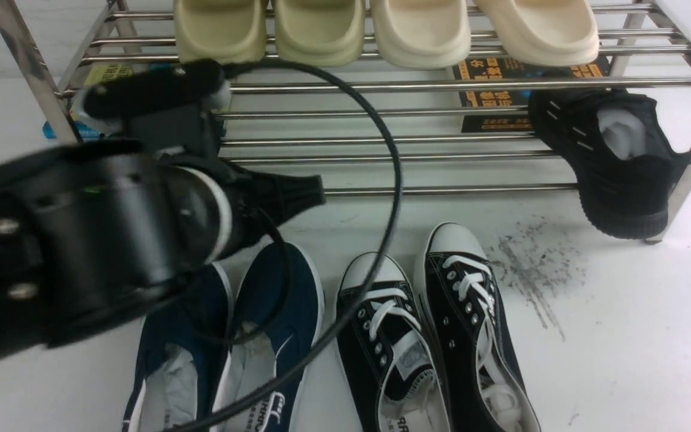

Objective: Take the shoes off the shelf with your hand on the white table.

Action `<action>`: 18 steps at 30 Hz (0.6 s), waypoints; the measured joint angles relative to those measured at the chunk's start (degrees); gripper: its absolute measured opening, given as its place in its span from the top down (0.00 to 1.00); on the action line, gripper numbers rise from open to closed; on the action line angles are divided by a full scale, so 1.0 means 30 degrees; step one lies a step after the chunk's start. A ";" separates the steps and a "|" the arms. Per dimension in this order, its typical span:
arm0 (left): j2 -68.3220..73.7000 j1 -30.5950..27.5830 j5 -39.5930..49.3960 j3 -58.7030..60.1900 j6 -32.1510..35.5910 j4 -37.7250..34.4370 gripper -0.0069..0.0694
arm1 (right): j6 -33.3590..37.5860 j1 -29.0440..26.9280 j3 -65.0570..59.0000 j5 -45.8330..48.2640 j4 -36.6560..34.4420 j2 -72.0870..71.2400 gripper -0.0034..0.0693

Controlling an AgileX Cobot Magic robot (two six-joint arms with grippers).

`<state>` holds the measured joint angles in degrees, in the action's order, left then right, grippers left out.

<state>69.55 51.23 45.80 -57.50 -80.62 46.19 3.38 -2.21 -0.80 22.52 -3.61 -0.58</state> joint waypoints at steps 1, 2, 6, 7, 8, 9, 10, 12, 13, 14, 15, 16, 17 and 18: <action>-0.0546 0.0000 0.0195 0.0000 0.0593 -0.0296 0.90 | 0.0000 0.0000 0.0000 0.0000 0.0000 0.0000 0.90; -0.1459 0.0000 0.0525 0.0000 0.1421 -0.0732 0.90 | 0.0000 0.0000 0.0000 0.0000 0.0000 0.0000 0.90; -0.5047 0.0000 0.2766 0.0000 0.4993 -0.2815 0.90 | 0.0000 0.0000 0.0000 0.0000 0.0000 0.0000 0.90; -0.5410 0.0000 0.3275 0.0000 0.5369 -0.3082 0.90 | 0.0000 0.0000 0.0000 0.0000 0.0000 0.0000 0.90; -0.6798 0.0000 0.4522 0.0000 0.6745 -0.4125 0.90 | 0.0000 0.0000 0.0000 0.0000 0.0000 0.0000 0.90; -0.7600 0.0000 0.5398 0.0000 0.7473 -0.4734 0.90 | 0.0000 0.0000 0.0000 0.0000 0.0000 0.0000 0.90; -0.8658 0.0000 0.6665 0.0013 0.8284 -0.5560 0.90 | 0.0000 0.0000 0.0000 0.0000 0.0000 0.0000 0.90; -0.9925 0.0000 0.7571 0.0229 0.8887 -0.6449 0.90 | 0.0000 0.0000 0.0000 0.0000 0.0000 0.0000 0.90; -0.9925 0.0000 0.7655 0.0229 0.8934 -0.6551 0.90 | 0.0000 0.0000 0.0000 0.0000 0.0000 0.0000 0.90; -1.0854 0.0000 0.8012 0.0683 0.9142 -0.7330 0.90 | 0.0000 0.0000 0.0000 0.0000 0.0000 0.0000 0.90; -1.1476 0.0000 0.8063 0.1178 0.9249 -0.7786 0.90 | 0.0000 0.0000 0.0000 0.0000 0.0000 0.0000 0.90; -1.2304 0.0000 0.7895 0.2112 0.9307 -0.8599 0.90 | 0.0000 0.0000 0.0000 0.0000 0.0000 0.0000 0.90; -1.2738 0.0000 0.7484 0.2754 0.9323 -0.9199 0.90 | 0.0000 0.0000 0.0000 0.0000 0.0000 0.0000 0.90; -1.3243 0.0000 0.6837 0.3633 0.9323 -0.9756 0.90 | 0.0000 0.0000 0.0000 0.0000 0.0000 0.0000 0.90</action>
<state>29.82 51.23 66.31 -46.60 -52.65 16.92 3.38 -2.21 -0.80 22.52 -3.61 -0.58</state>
